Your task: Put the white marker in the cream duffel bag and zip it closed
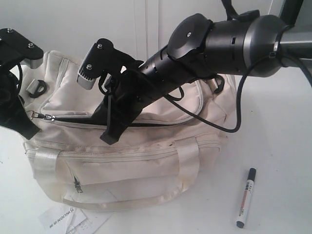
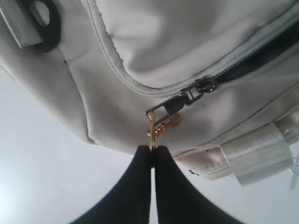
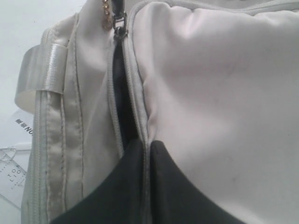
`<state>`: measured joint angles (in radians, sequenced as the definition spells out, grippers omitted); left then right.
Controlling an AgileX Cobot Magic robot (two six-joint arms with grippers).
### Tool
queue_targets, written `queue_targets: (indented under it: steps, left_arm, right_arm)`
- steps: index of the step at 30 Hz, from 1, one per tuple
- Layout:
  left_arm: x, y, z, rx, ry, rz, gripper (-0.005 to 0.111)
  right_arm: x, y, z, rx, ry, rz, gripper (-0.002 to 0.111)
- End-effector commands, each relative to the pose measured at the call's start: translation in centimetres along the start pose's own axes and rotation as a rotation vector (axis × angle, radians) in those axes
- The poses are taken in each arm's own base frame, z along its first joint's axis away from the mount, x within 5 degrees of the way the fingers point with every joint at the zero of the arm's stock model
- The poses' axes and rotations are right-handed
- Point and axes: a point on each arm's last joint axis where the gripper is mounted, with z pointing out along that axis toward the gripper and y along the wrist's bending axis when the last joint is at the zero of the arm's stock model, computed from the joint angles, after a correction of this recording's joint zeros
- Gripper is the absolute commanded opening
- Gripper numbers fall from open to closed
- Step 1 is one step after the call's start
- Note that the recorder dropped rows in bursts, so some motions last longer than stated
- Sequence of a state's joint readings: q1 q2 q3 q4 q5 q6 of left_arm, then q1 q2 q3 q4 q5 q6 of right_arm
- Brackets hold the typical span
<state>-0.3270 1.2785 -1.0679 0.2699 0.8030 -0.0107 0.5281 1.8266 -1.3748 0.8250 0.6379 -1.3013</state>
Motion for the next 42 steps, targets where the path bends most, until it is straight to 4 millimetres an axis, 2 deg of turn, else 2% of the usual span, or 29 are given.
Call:
queue_targets:
  steps: [1, 8, 19, 42]
  left_arm:
    - [0.6, 0.4, -0.1, -0.024, 0.029, -0.007, 0.000]
    - [0.9, 1.3, 0.0, -0.033, 0.037, -0.050, 0.000]
    - [0.9, 1.3, 0.1, -0.028, 0.033, -0.035, 0.000]
    - [0.3, 3.2, 1.7, -0.035, -0.024, -0.105, 0.000]
  right_arm:
    - [-0.2, 0.1, -0.5, 0.008, 0.000, -0.013, 0.000]
    - [-0.4, 0.1, -0.8, 0.014, -0.007, -0.015, 0.000]
    - [-0.6, 0.1, -1.1, 0.018, -0.013, -0.018, 0.000]
    - [-0.6, 0.3, -1.1, 0.001, -0.008, -0.005, 0.000]
